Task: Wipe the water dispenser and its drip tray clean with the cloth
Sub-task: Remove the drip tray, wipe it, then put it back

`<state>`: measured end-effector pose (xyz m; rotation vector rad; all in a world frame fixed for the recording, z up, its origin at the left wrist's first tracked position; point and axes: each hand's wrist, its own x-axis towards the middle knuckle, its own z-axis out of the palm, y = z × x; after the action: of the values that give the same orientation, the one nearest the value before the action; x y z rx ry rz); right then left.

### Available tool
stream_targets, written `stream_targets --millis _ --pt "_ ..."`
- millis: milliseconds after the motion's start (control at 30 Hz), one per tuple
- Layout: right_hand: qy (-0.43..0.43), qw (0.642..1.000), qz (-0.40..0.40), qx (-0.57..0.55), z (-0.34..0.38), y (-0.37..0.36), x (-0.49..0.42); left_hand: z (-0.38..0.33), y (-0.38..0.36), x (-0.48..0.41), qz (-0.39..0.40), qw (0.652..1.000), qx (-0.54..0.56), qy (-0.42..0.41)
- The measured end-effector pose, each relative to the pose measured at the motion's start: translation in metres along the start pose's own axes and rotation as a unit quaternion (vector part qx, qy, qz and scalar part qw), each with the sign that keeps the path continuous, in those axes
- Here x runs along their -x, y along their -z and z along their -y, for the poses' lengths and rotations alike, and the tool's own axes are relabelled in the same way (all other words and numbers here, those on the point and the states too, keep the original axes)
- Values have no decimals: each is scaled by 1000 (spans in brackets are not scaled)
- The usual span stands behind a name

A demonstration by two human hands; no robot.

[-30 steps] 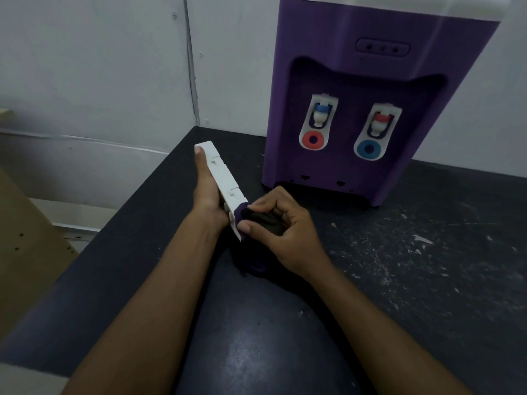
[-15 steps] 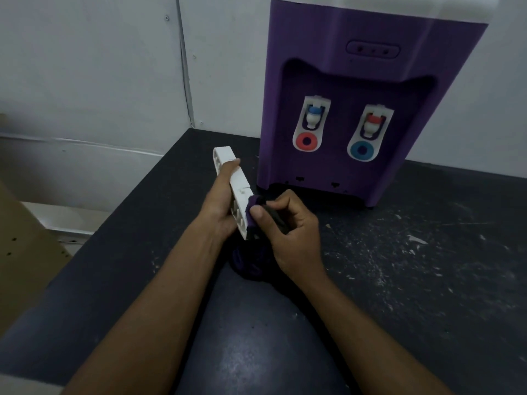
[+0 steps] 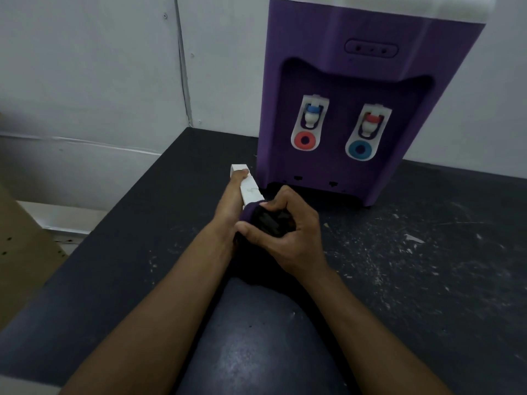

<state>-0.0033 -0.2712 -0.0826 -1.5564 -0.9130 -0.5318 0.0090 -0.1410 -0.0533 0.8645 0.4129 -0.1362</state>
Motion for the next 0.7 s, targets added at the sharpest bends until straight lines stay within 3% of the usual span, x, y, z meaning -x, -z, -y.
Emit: stream_targets --millis 100,233,333,433,567,700 --pt "-45 999 -11 -14 4 -2 1 0 1 -2 -36 999 0 -13" --pt "-170 977 -63 -108 4 3 -3 -10 8 -9 -79 994 20 -71" --pt "-284 922 -131 -229 3 6 -7 -9 7 -9 -63 989 87 -100" --pt "-353 860 -130 -344 0 5 -4 -7 1 -6 -41 979 160 -119" --pt "-405 818 -128 -387 2 2 -1 -8 2 -7 -31 967 203 -150" --pt "-450 790 -162 -384 6 -2 -3 -8 4 -9 -81 938 284 -180"
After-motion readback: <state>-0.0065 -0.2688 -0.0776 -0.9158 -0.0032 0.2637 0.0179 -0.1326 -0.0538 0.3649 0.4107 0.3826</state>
